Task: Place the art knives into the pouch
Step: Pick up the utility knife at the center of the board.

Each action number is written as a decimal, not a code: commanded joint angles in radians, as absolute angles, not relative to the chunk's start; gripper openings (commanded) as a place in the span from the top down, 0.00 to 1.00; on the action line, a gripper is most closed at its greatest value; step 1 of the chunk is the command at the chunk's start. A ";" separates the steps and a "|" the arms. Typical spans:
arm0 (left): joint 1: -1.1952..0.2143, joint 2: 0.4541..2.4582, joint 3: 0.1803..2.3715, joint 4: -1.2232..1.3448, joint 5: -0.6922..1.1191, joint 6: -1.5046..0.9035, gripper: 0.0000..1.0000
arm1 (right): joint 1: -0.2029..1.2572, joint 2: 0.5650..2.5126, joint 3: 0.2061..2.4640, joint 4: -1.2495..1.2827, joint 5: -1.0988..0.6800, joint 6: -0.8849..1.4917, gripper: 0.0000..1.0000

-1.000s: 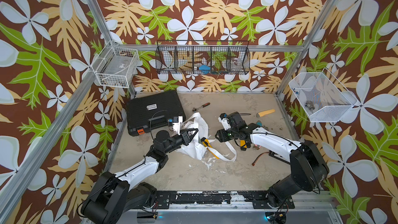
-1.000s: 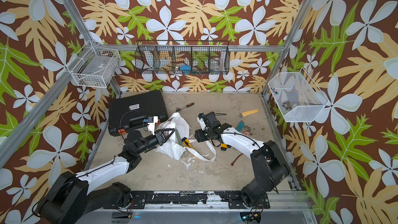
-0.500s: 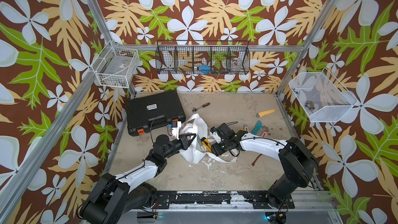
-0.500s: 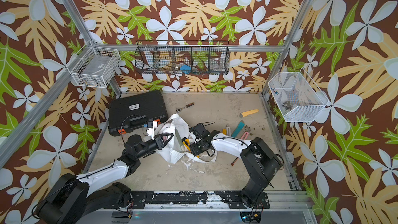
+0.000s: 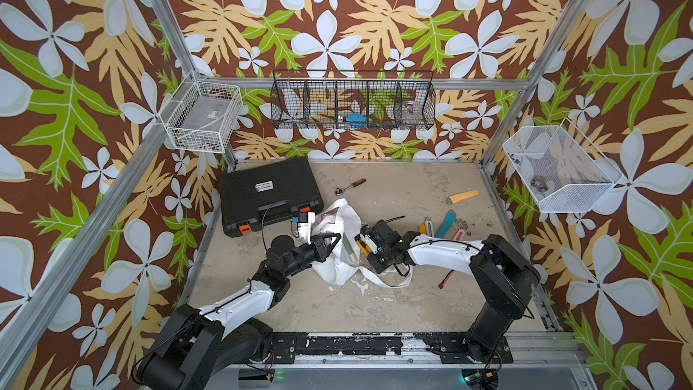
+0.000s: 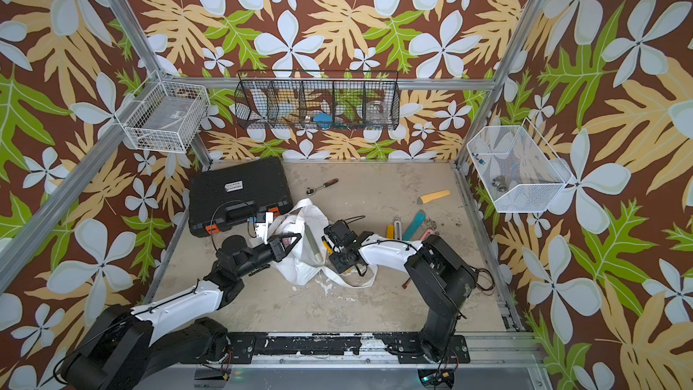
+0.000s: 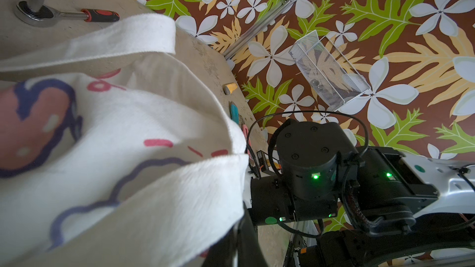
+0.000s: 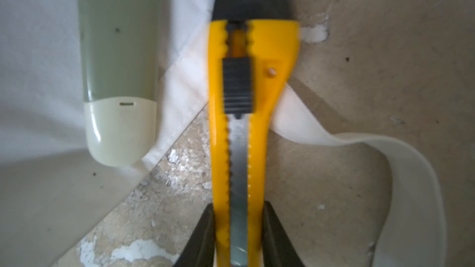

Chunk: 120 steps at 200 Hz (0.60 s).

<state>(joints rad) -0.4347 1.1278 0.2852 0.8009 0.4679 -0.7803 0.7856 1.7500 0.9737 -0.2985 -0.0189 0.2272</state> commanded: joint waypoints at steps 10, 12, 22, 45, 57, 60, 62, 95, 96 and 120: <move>-0.434 1.130 0.285 0.802 0.460 -0.769 1.00 | 0.788 1.715 0.957 -0.297 -0.034 0.227 0.88; -0.435 1.130 0.284 0.803 0.460 -0.770 1.00 | 0.788 1.711 0.957 -0.296 -0.036 0.227 0.88; -0.433 1.132 0.284 0.804 0.461 -0.770 1.00 | 0.787 1.688 0.959 -0.297 -0.051 0.226 0.89; -0.434 1.135 0.284 0.806 0.464 -0.770 1.00 | 0.788 1.643 0.978 -0.315 -0.102 0.225 0.89; -0.434 1.135 0.284 0.807 0.465 -0.770 1.00 | 0.788 1.622 0.984 -0.316 -0.131 0.225 0.89; -0.434 1.136 0.284 0.807 0.464 -0.770 1.00 | 0.787 1.620 0.986 -0.318 -0.139 0.224 0.89; -0.434 1.137 0.284 0.808 0.465 -0.770 1.00 | 0.787 1.618 0.986 -0.318 -0.144 0.225 0.89; -0.434 1.134 0.278 0.823 0.466 -0.774 1.00 | 0.788 1.648 1.051 -0.327 -0.241 0.223 0.89; -0.434 1.135 0.278 0.823 0.466 -0.775 1.00 | 0.787 1.650 1.055 -0.328 -0.245 0.223 0.88; -0.434 1.127 0.275 0.830 0.467 -0.780 1.00 | 0.787 1.739 1.150 -0.336 -0.298 0.222 0.88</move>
<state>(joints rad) -0.4347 1.1336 0.2768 0.8074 0.4686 -0.7803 0.7868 1.6775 1.0836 -0.3271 -0.2157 0.2279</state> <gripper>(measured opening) 0.062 0.224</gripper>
